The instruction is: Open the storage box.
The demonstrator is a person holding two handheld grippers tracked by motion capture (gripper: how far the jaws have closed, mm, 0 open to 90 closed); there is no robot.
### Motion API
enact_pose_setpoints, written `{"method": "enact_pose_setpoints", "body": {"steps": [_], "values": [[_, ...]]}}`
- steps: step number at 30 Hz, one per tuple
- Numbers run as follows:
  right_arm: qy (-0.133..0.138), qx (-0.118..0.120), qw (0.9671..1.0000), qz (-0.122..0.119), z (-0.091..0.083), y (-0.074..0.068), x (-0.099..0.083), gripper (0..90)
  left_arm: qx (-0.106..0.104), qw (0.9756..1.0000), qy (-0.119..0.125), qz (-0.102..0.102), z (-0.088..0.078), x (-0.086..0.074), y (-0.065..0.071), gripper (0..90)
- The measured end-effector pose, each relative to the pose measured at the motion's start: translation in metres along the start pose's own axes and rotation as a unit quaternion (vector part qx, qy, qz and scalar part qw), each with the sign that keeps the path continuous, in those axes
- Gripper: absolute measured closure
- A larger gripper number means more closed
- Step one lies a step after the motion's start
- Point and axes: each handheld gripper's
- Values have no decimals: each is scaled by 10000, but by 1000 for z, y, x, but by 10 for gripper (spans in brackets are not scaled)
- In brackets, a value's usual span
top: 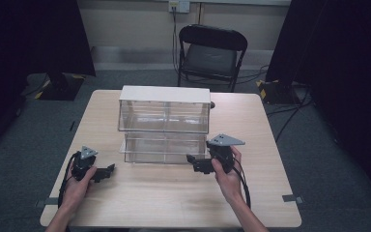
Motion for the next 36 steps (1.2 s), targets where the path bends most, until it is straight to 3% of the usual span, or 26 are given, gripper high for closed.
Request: {"method": "enact_pose_setpoints", "body": {"steps": [36], "values": [[201, -35, 9998, 39, 2, 3, 17, 101, 2, 10000, 8, -9, 0, 0, 0, 80]]}}
Point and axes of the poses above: each handheld gripper's, and its own axes: z roughly forward along the jaws, x roughly out of its top, y roughly to its right, and after that the axes turned 1 degree about -x, right-handed
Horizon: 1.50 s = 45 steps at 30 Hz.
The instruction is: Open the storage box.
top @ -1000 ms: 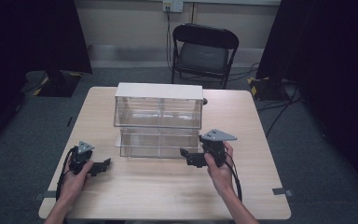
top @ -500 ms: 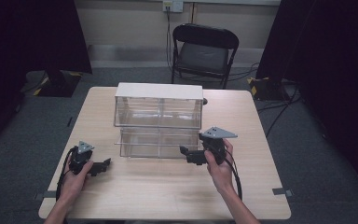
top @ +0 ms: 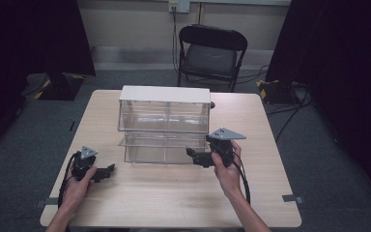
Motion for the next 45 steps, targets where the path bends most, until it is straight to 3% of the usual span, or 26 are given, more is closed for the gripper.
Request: {"method": "enact_pose_setpoints", "body": {"steps": [45], "values": [[160, 7, 9999, 57, 0, 7, 18, 99, 0, 10000, 0, 0, 0, 0, 0, 80]]}}
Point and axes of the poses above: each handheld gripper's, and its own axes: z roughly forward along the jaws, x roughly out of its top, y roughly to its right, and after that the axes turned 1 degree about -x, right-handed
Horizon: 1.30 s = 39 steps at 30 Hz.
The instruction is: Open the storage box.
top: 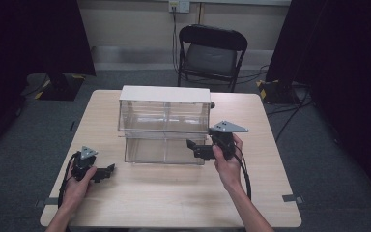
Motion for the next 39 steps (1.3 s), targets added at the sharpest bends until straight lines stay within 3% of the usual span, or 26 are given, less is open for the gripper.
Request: {"method": "enact_pose_setpoints", "body": {"steps": [16, 39], "values": [[66, 64, 10000, -21, -2, 0, 3, 91, -1, 10000, 0, 0, 0, 0, 0, 81], [95, 124, 9997, 169, -1, 1, 1, 87, -1, 10000, -6, 9, 0, 0, 0, 81]]}}
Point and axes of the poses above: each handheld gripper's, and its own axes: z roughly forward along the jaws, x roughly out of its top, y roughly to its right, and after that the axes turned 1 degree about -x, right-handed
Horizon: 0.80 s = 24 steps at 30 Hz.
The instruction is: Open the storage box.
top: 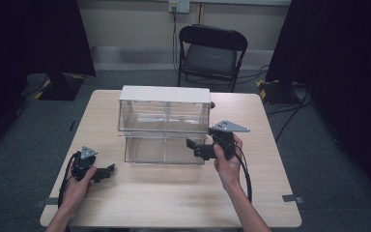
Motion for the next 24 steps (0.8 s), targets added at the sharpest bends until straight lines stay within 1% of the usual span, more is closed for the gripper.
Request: {"method": "enact_pose_setpoints", "body": {"steps": [24], "values": [[18, 7, 10000, -23, 0, 0, 0, 86, 3, 10000, 5, -8, 0, 0, 0, 80]]}}
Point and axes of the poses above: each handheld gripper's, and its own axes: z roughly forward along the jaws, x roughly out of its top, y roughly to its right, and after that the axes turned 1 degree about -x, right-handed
